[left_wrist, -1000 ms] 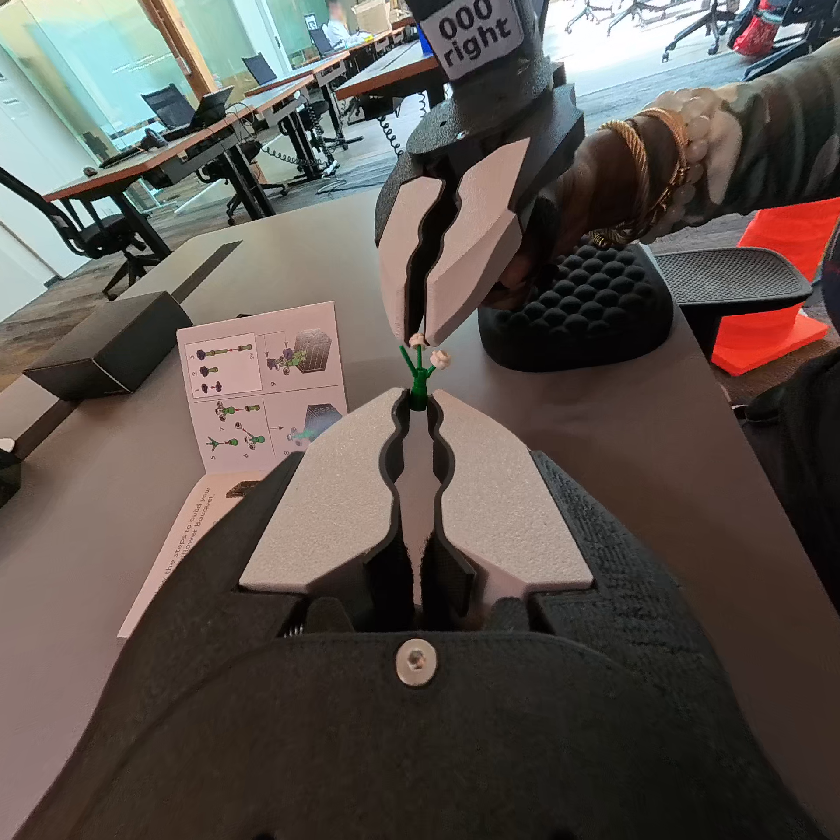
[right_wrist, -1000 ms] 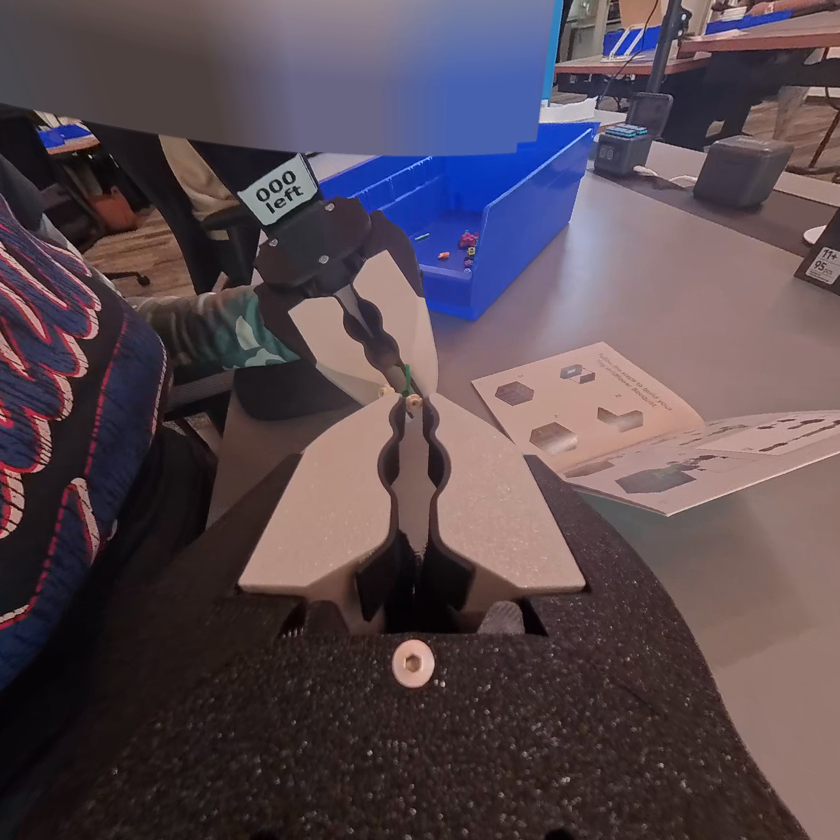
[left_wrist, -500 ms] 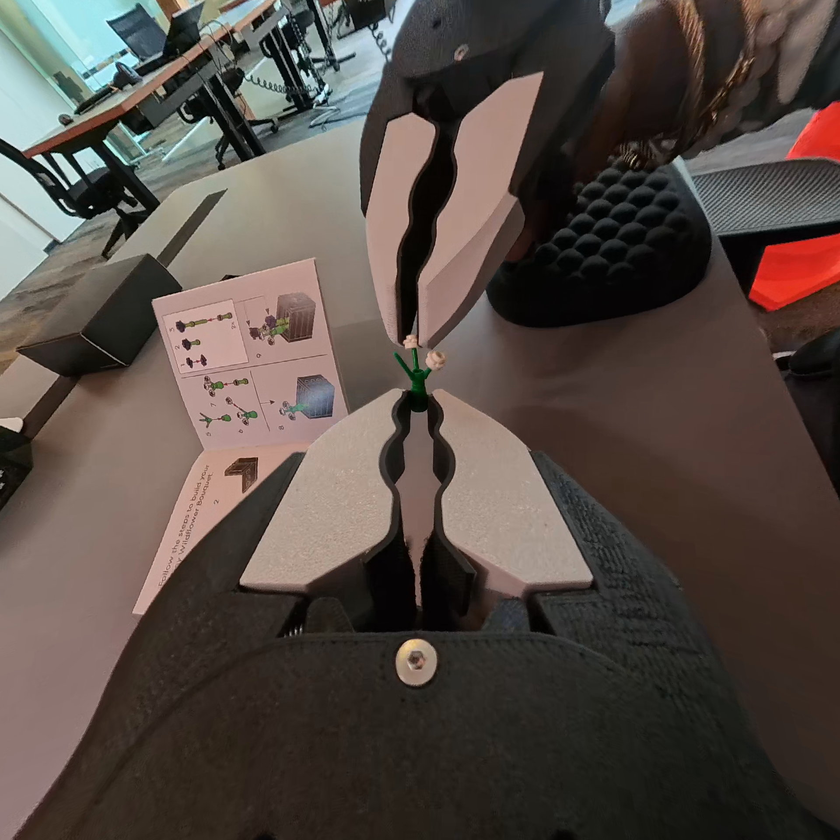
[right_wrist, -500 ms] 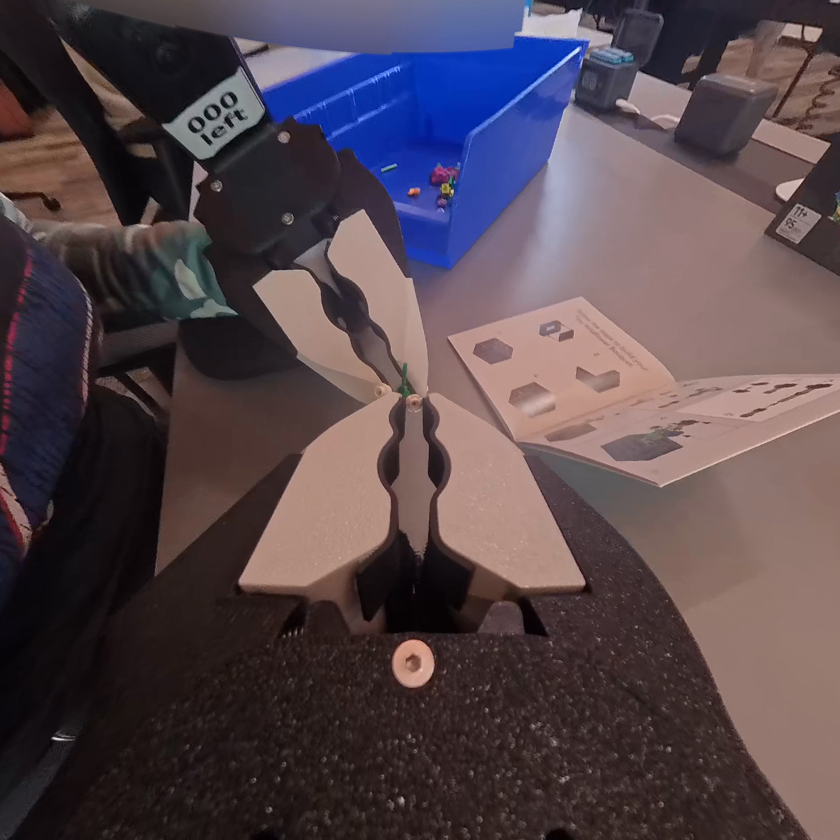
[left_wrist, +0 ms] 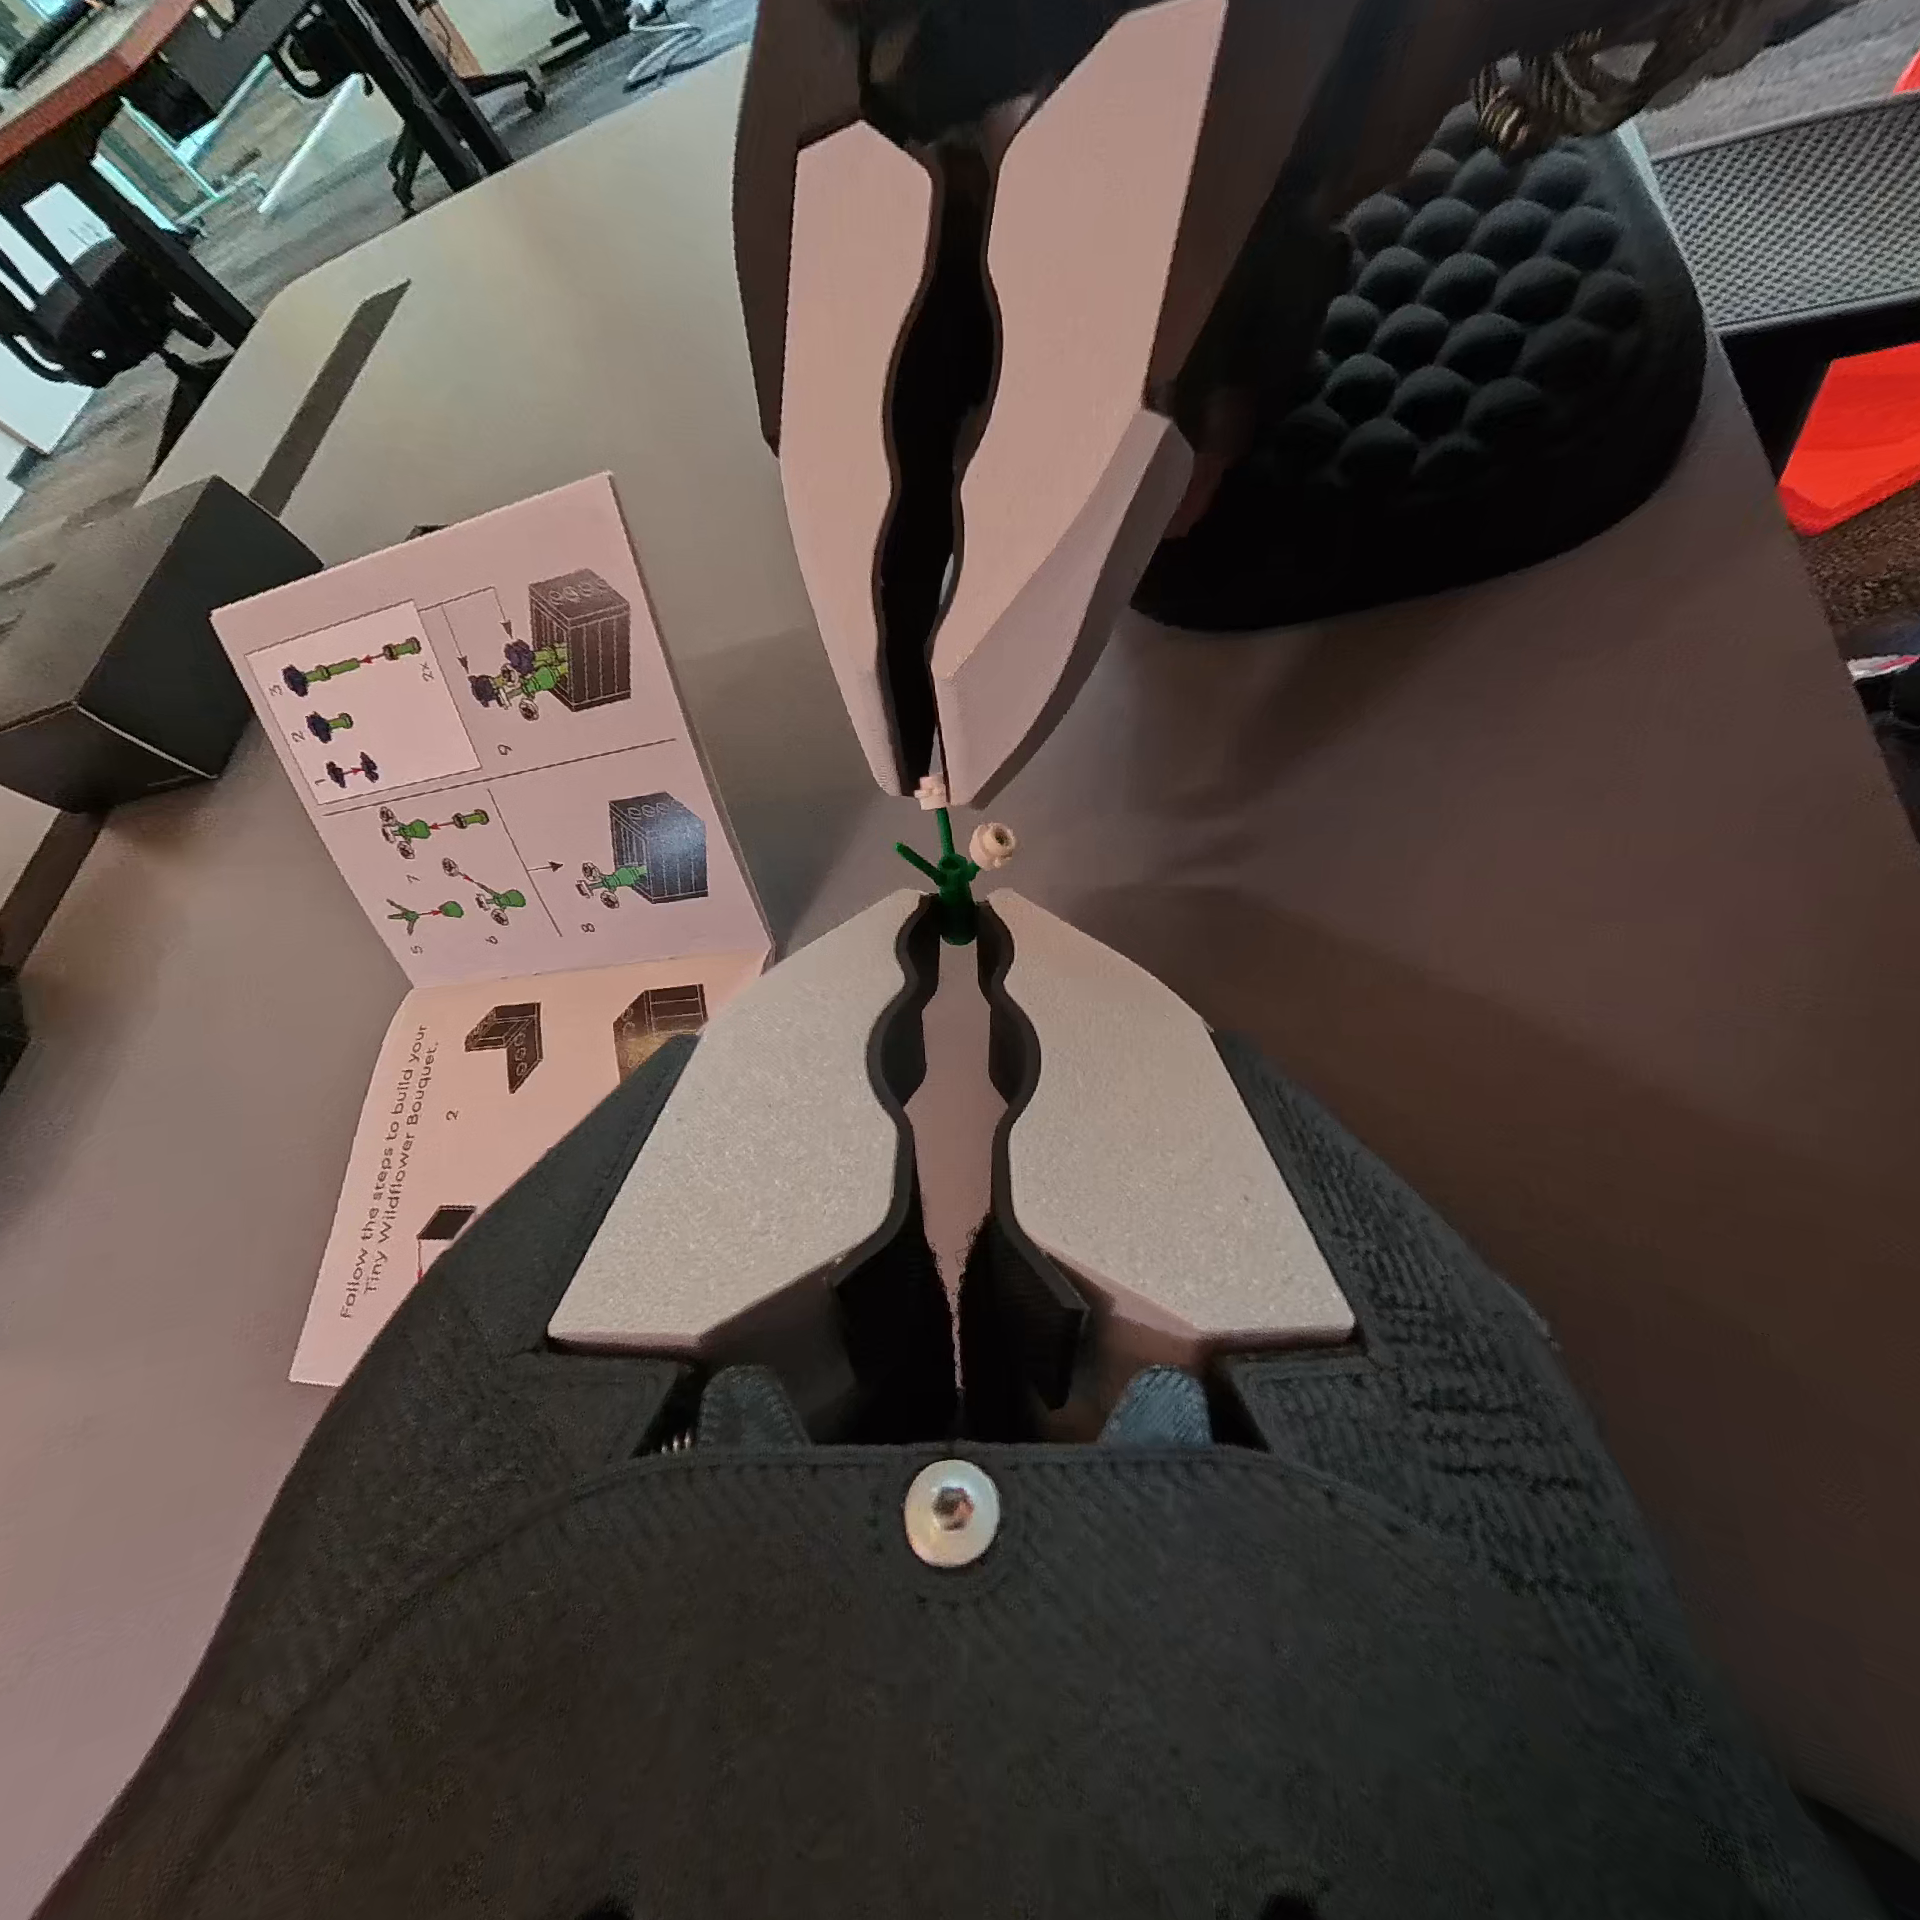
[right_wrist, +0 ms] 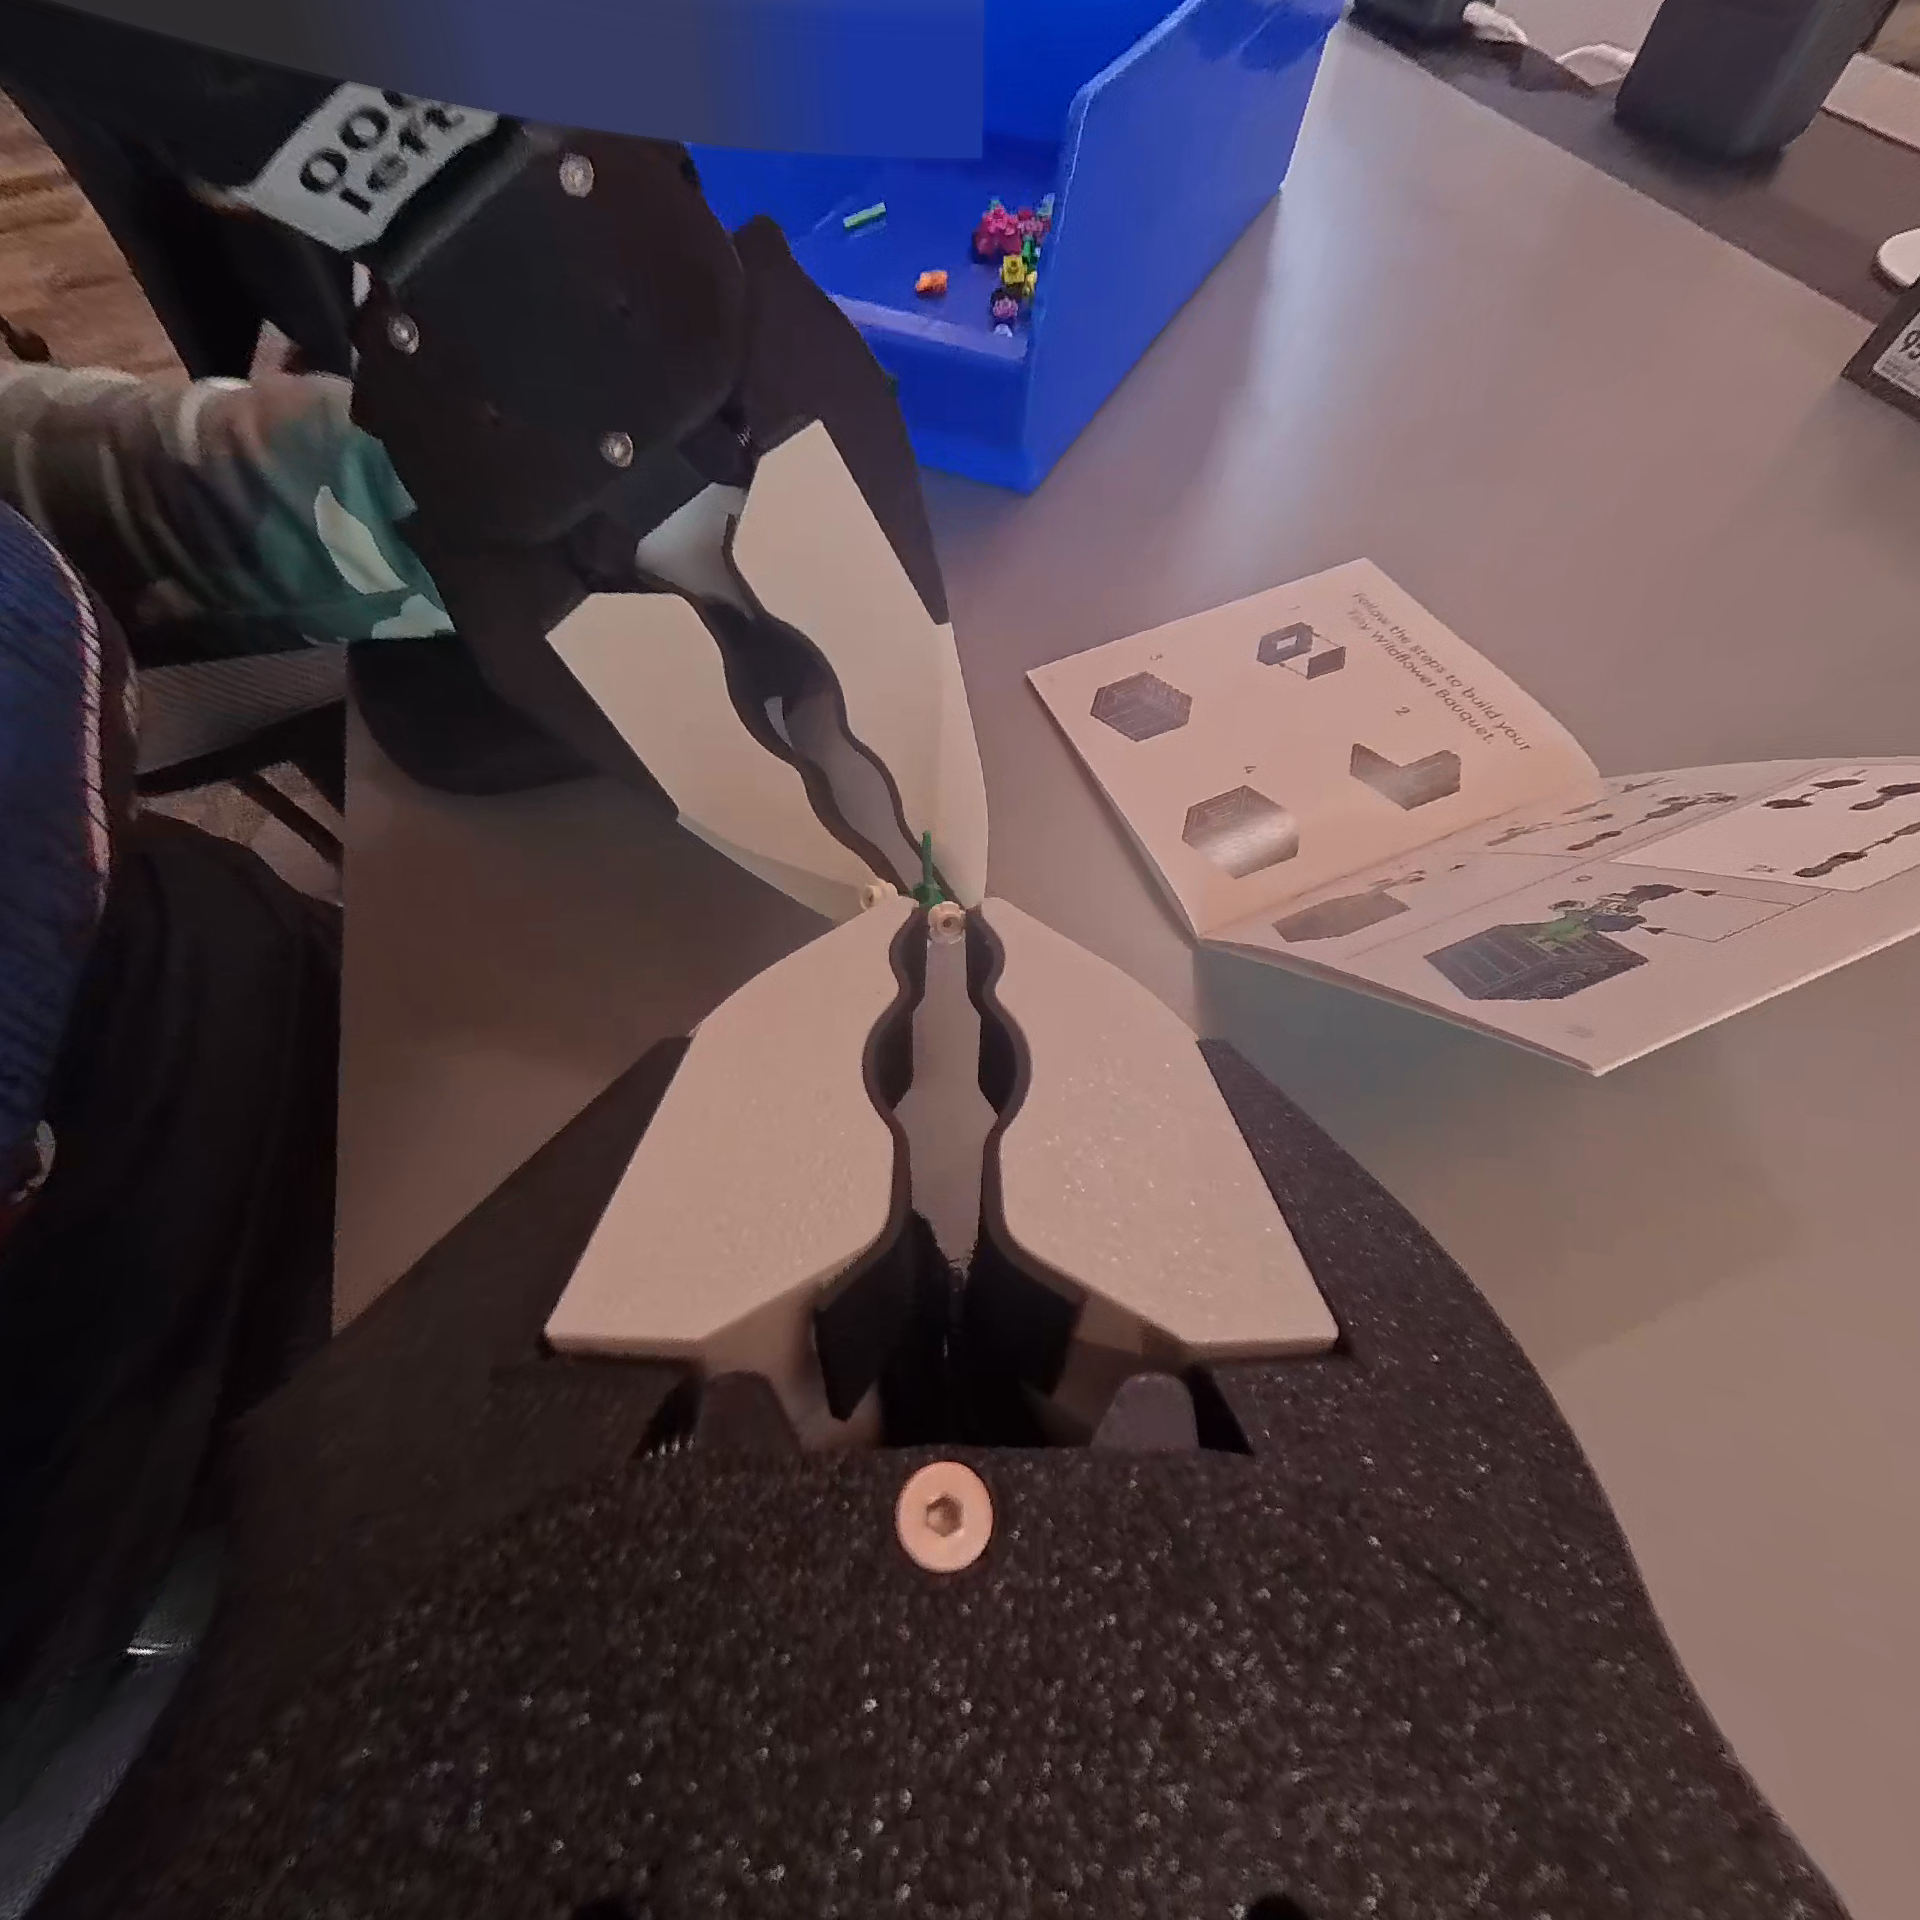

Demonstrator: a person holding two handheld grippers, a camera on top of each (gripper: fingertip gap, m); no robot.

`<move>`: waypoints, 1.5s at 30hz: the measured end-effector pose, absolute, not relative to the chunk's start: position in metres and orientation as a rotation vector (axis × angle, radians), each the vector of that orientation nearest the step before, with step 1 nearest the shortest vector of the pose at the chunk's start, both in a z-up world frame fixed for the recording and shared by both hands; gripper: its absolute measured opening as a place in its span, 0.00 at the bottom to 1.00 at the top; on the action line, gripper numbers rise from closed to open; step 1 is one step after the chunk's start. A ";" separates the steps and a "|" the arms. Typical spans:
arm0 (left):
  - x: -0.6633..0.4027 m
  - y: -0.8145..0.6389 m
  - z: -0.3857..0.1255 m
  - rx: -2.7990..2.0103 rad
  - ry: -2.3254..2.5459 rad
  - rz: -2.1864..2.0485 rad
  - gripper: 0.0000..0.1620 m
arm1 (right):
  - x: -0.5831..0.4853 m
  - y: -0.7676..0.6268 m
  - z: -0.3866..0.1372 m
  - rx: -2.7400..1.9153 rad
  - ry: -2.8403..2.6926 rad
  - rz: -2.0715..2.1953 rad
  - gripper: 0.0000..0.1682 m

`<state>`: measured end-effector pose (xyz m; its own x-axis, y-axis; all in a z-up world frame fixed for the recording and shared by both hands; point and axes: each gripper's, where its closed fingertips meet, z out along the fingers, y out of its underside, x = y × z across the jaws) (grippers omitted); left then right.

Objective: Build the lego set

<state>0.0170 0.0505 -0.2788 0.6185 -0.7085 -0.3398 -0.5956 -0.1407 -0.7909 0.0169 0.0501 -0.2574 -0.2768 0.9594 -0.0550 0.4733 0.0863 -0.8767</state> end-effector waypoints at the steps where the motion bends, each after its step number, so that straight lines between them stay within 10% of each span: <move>1: 0.017 0.050 -0.280 -1.834 1.056 -0.135 0.04 | 0.017 0.051 -0.259 -1.407 -1.825 1.101 0.04; 45: 0.016 0.051 -0.292 -1.942 1.057 -0.176 0.04 | 0.013 0.050 -0.270 -1.347 -1.850 0.874 0.04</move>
